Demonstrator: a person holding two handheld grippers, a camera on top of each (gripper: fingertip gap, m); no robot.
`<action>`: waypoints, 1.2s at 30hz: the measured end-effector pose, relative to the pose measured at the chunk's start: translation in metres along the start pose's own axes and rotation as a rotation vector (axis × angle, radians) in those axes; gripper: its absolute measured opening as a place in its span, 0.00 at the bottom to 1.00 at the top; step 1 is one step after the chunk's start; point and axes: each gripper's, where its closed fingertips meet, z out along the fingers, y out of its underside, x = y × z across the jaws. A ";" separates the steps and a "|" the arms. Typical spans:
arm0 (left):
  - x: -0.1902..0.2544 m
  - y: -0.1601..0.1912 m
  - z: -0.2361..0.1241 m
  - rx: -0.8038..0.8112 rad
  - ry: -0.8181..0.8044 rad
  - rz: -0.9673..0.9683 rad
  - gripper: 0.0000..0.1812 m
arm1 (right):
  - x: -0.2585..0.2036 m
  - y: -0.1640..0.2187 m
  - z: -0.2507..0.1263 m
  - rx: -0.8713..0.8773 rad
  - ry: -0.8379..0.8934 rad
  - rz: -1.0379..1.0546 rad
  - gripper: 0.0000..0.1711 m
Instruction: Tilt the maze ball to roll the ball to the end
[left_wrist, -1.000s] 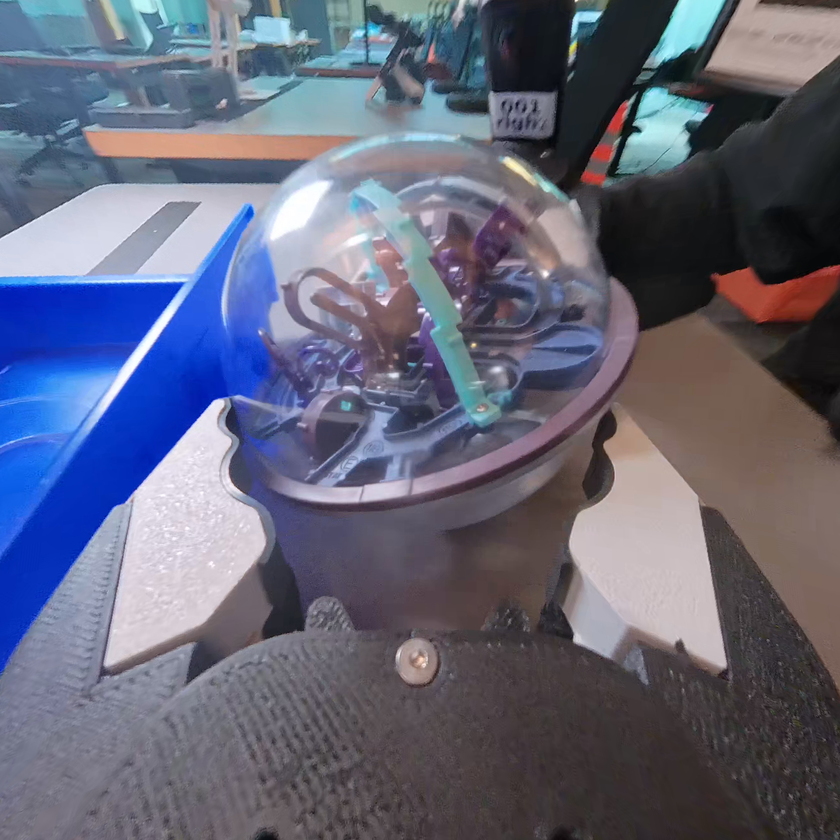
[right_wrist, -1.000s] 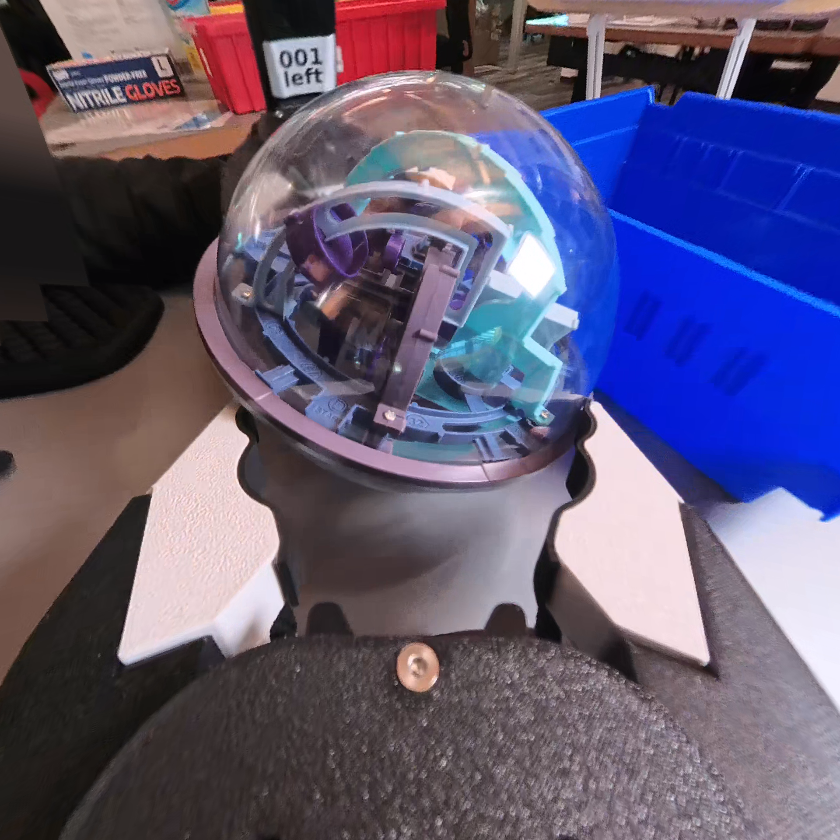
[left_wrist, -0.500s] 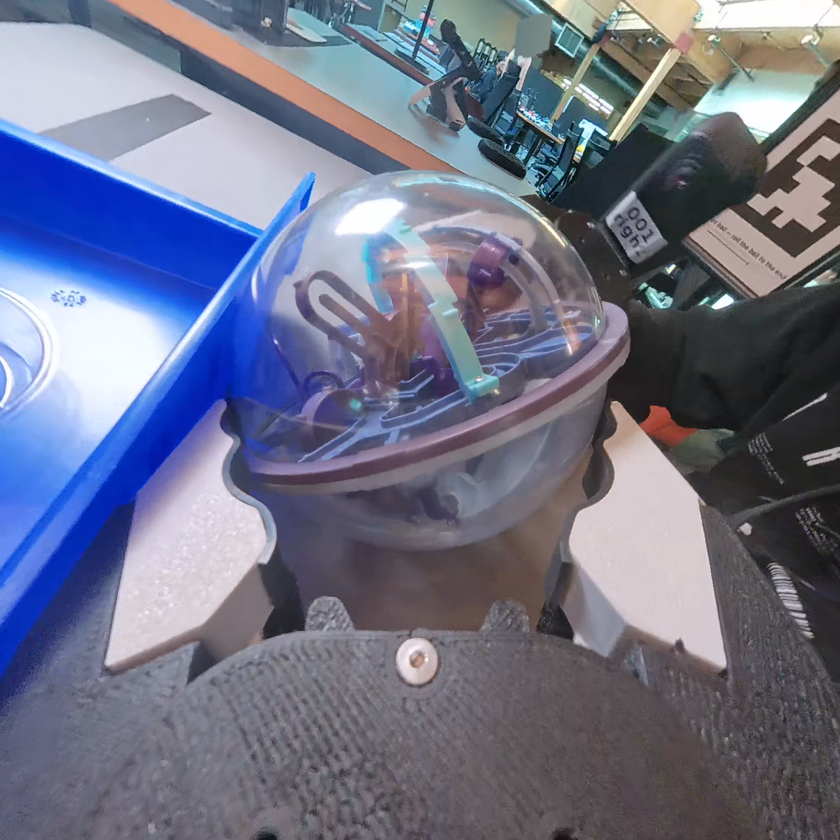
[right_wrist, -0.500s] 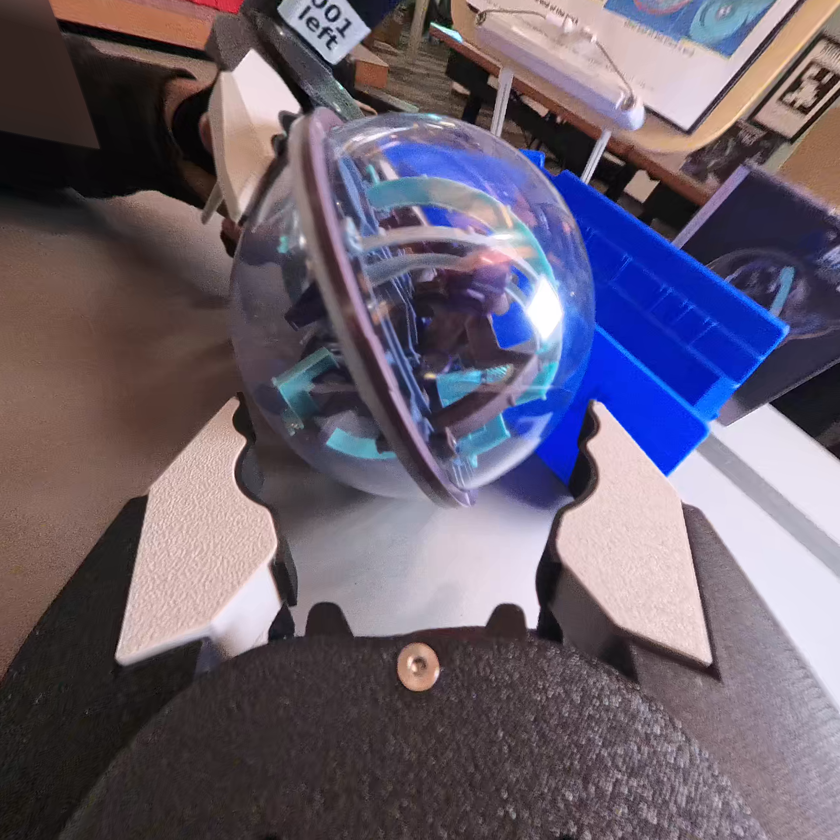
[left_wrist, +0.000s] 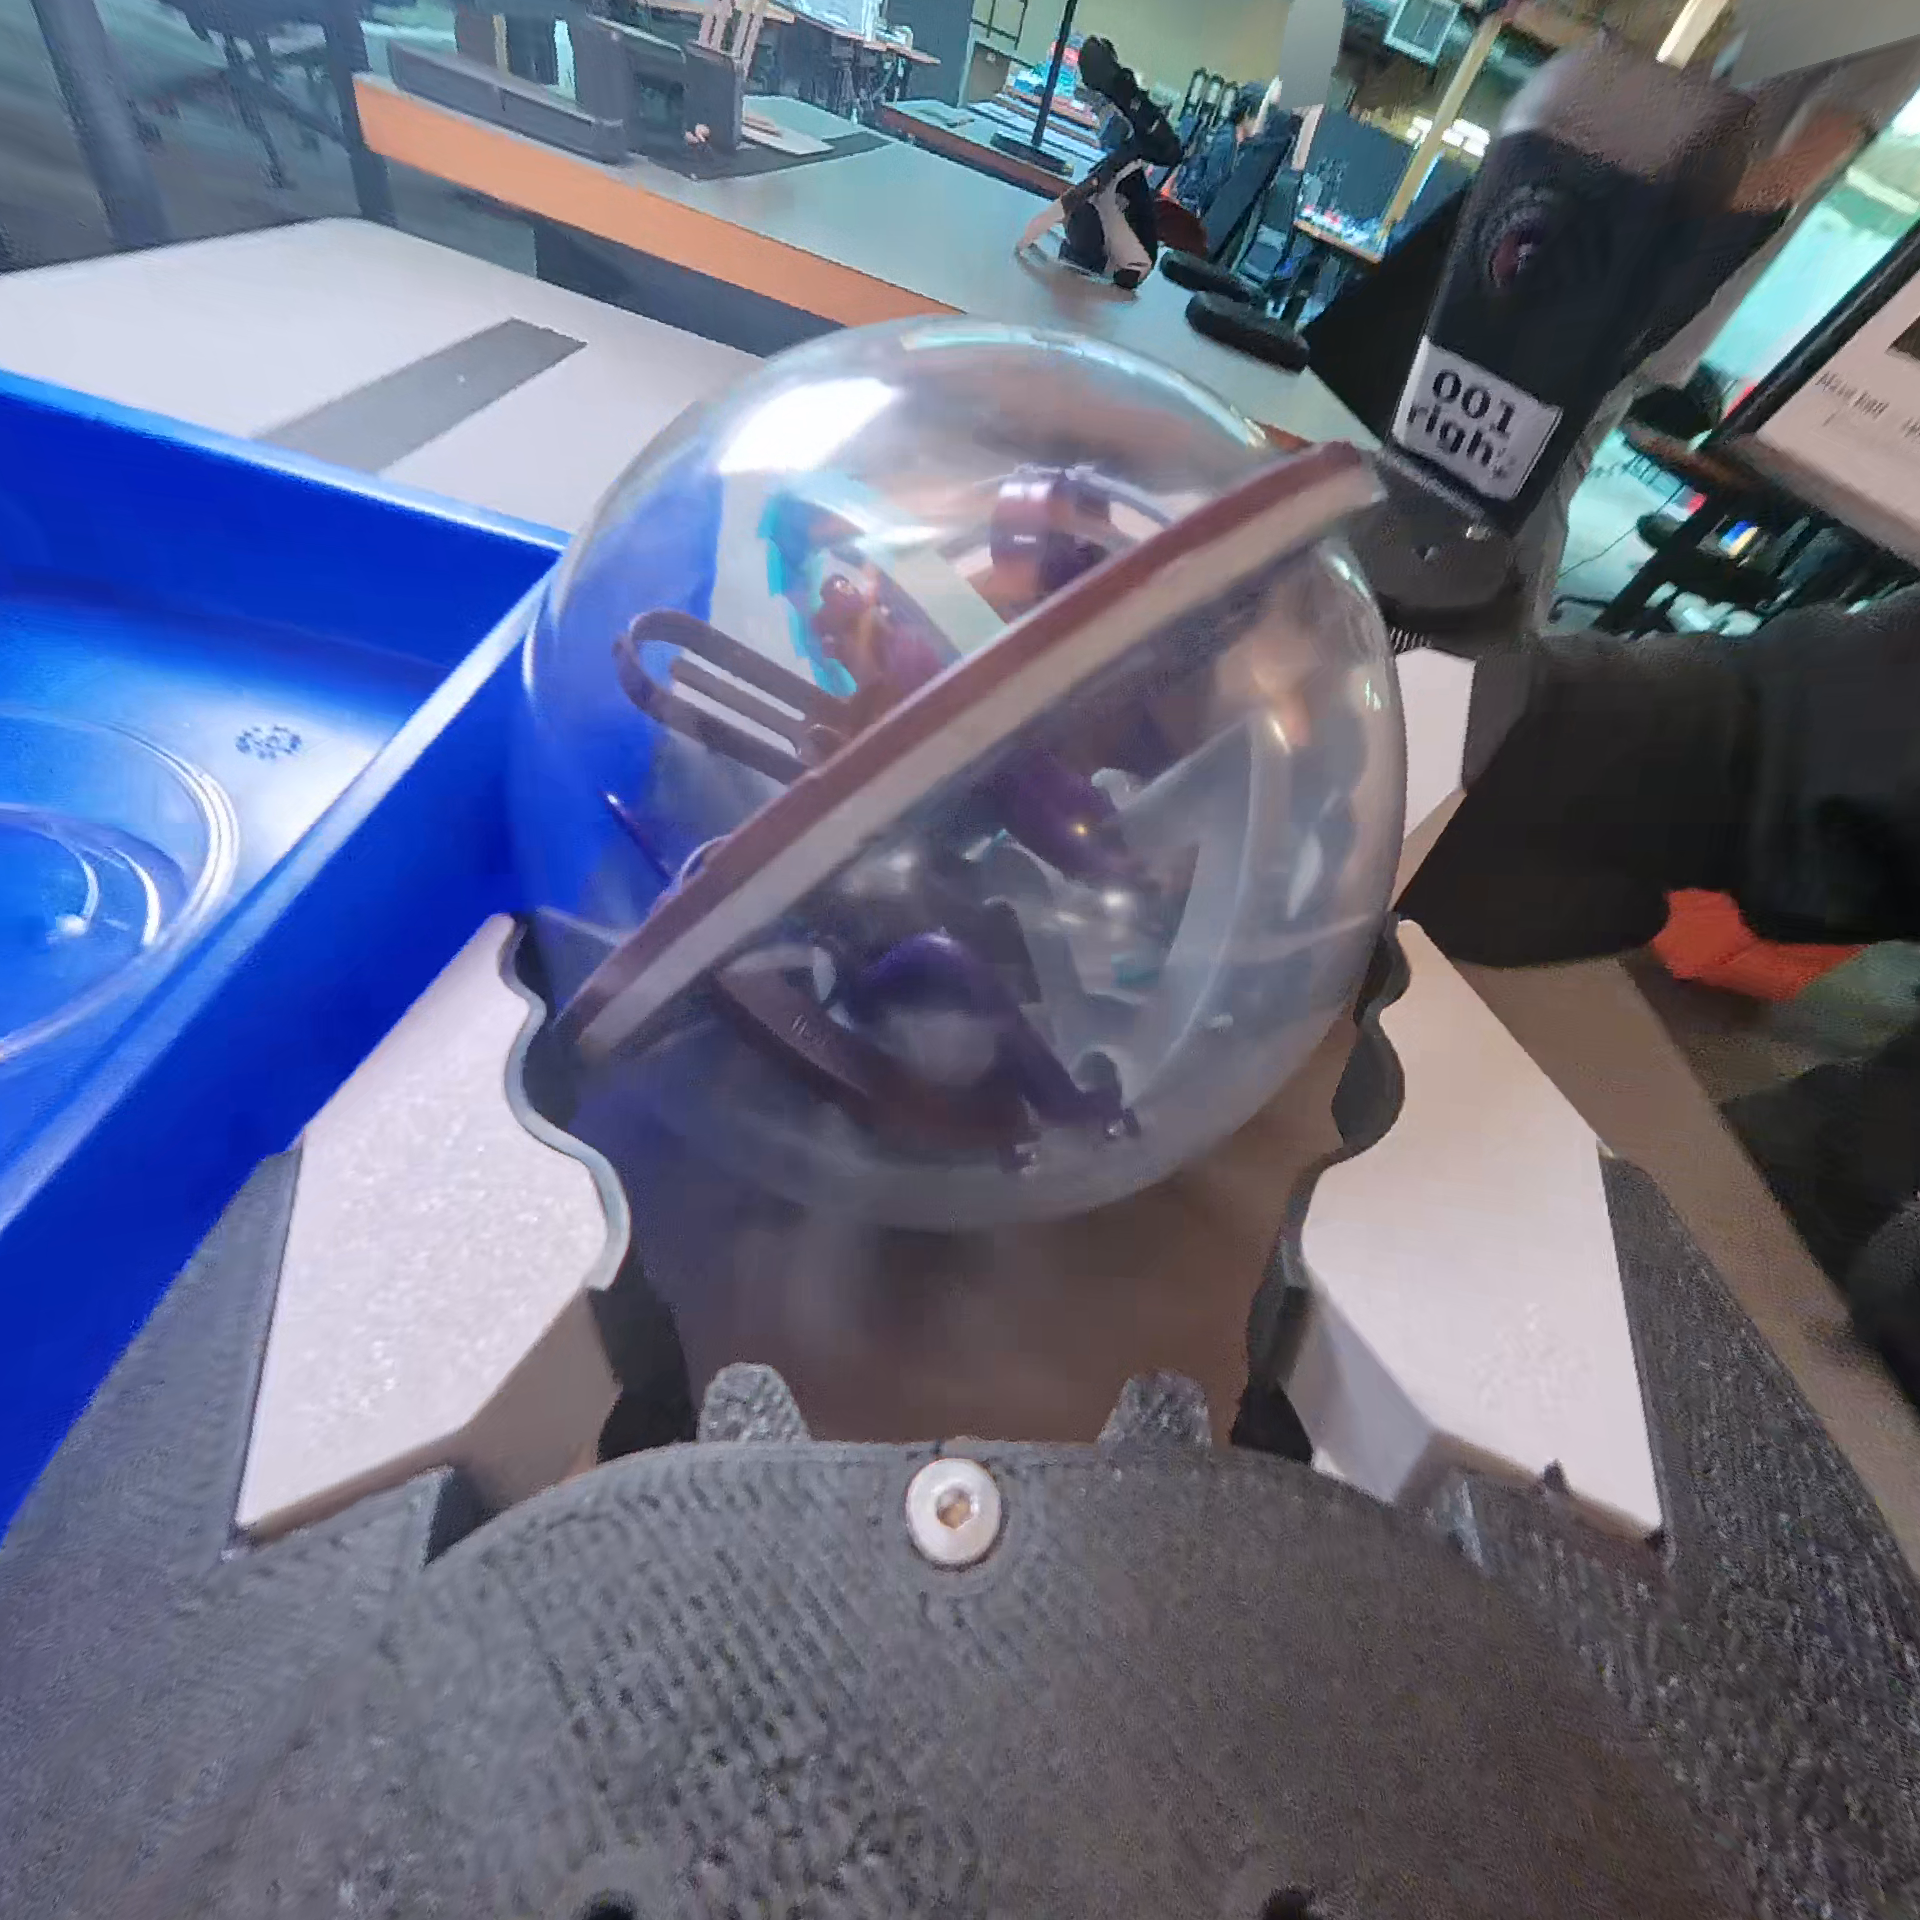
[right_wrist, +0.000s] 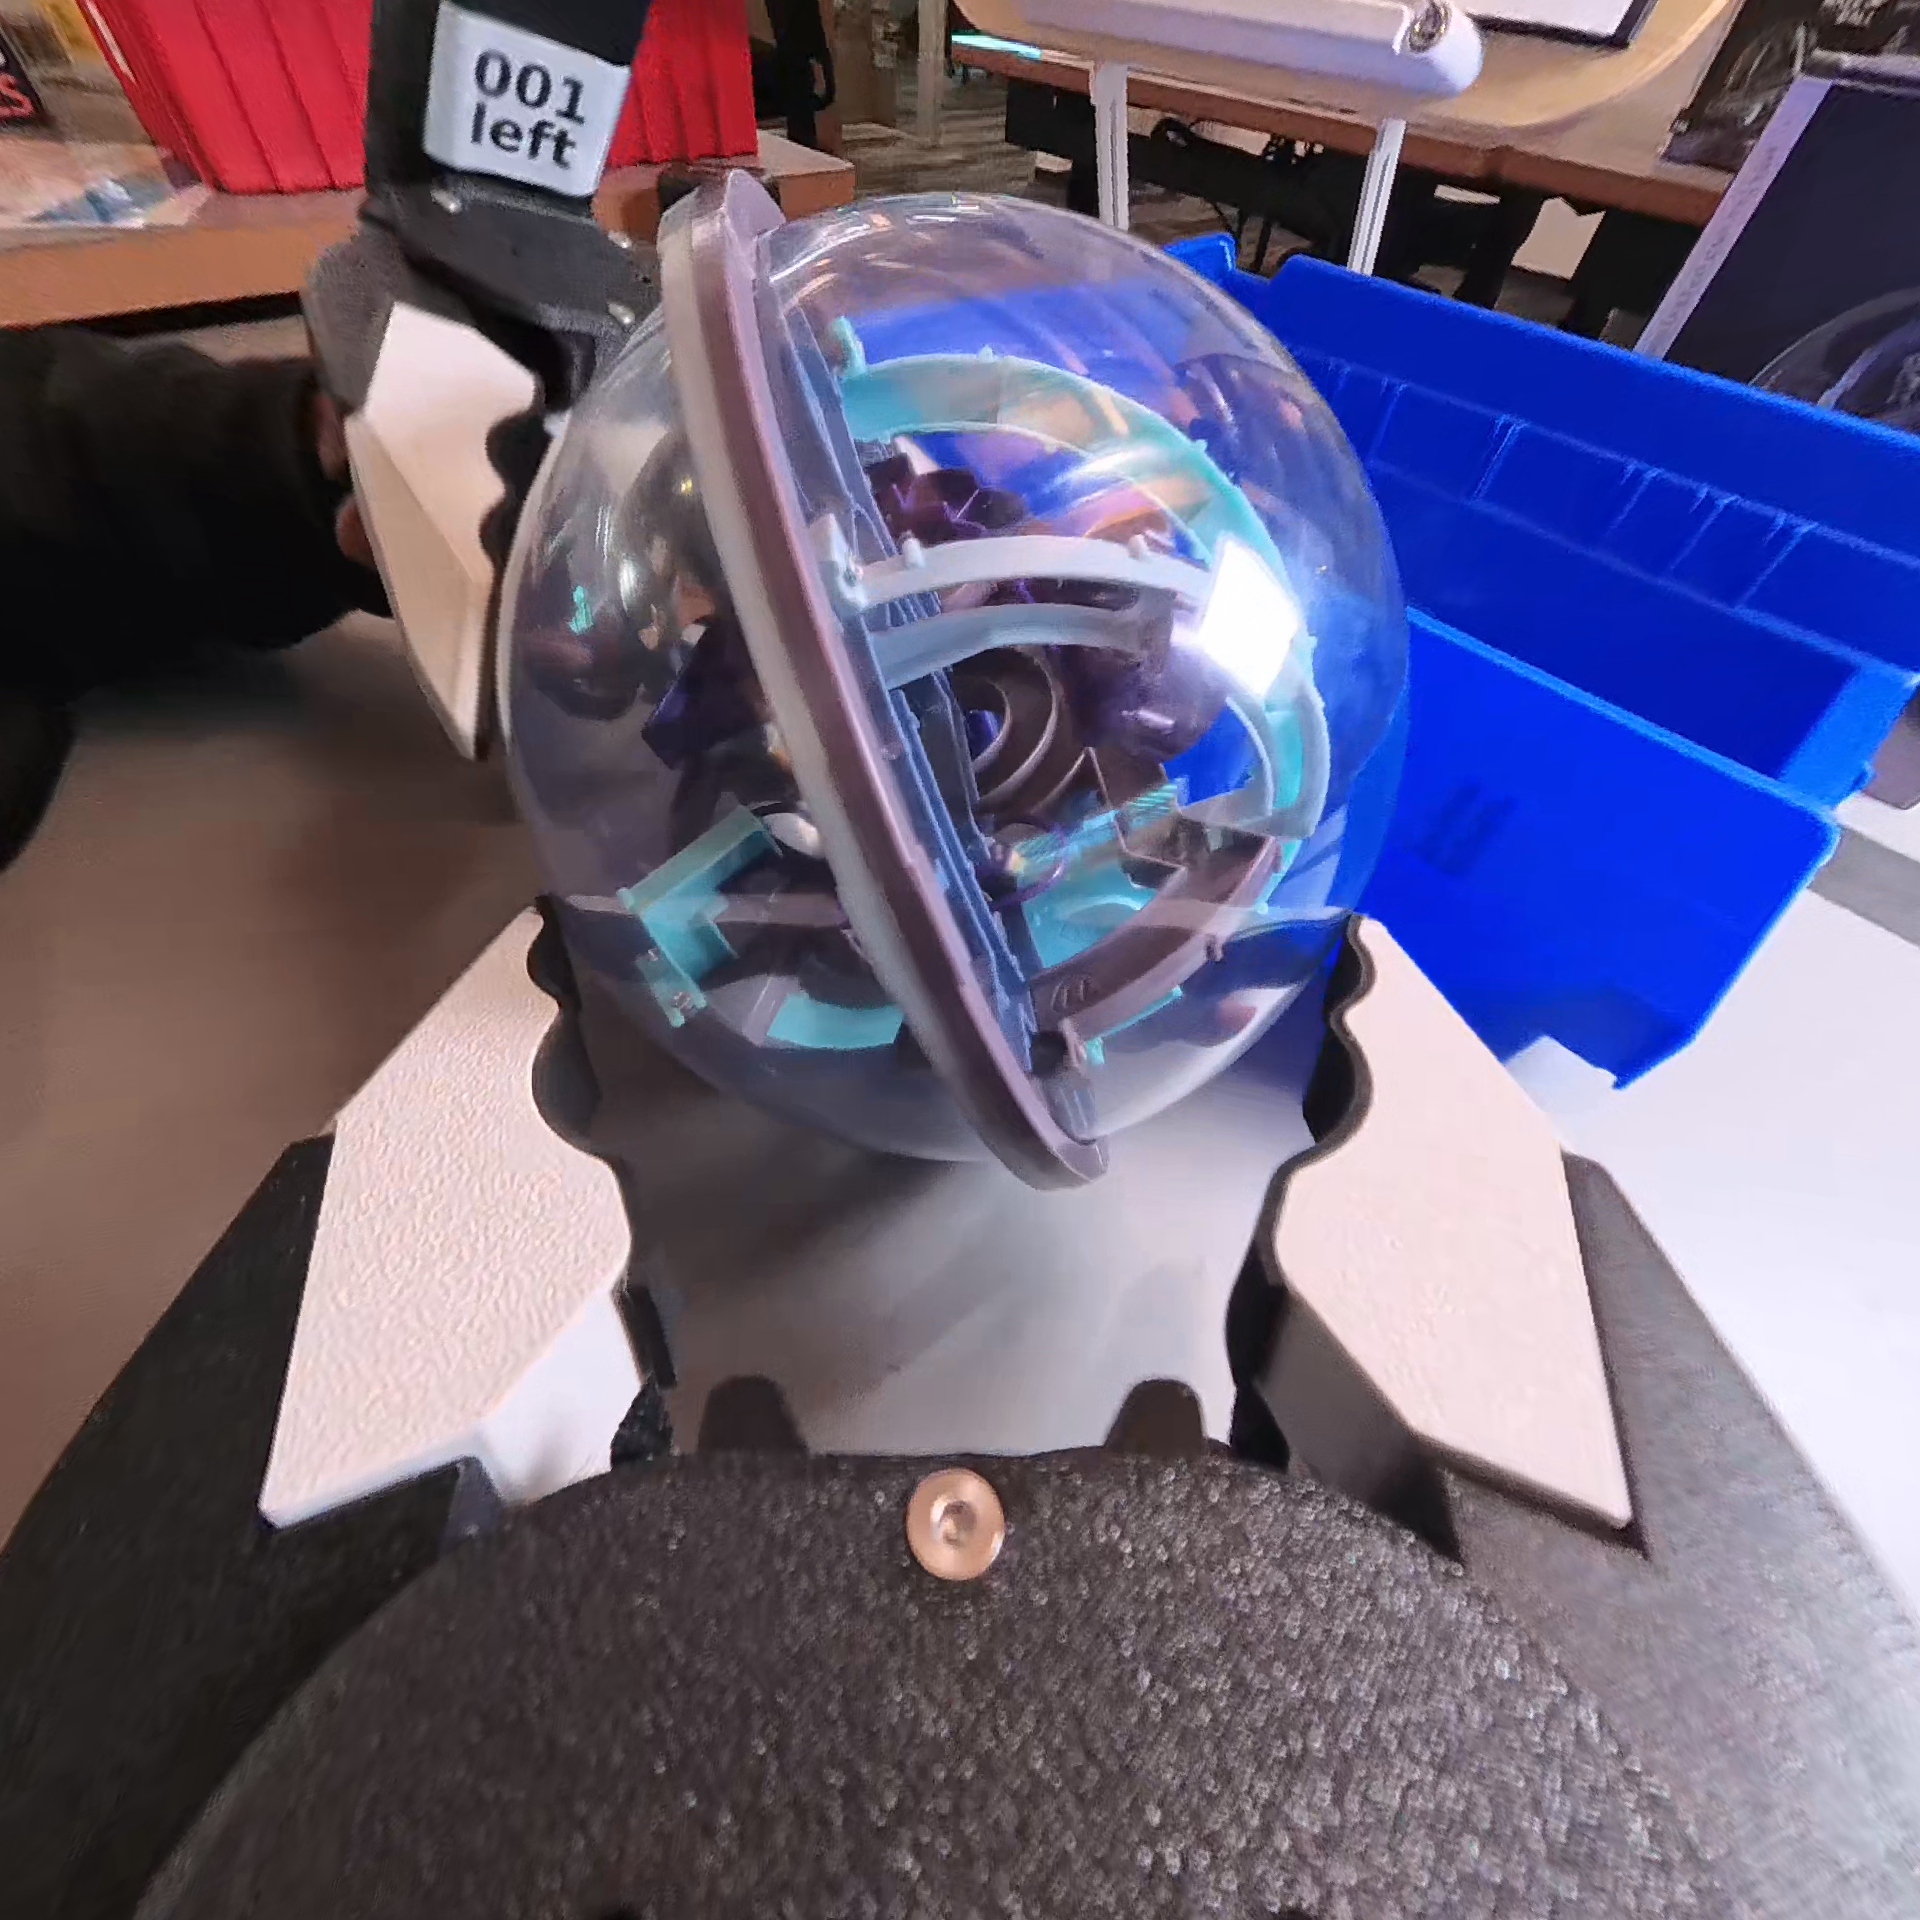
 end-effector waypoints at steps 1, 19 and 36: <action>0.000 0.000 0.000 0.007 -0.003 0.023 0.83 | -0.001 -0.001 0.000 0.000 -0.004 0.020 0.81; 0.011 -0.002 -0.001 0.036 0.142 -0.508 0.82 | -0.005 -0.003 -0.003 0.024 0.015 0.000 0.84; 0.004 -0.010 -0.007 0.100 0.035 -0.469 0.82 | -0.009 0.002 0.001 0.012 -0.029 0.092 0.80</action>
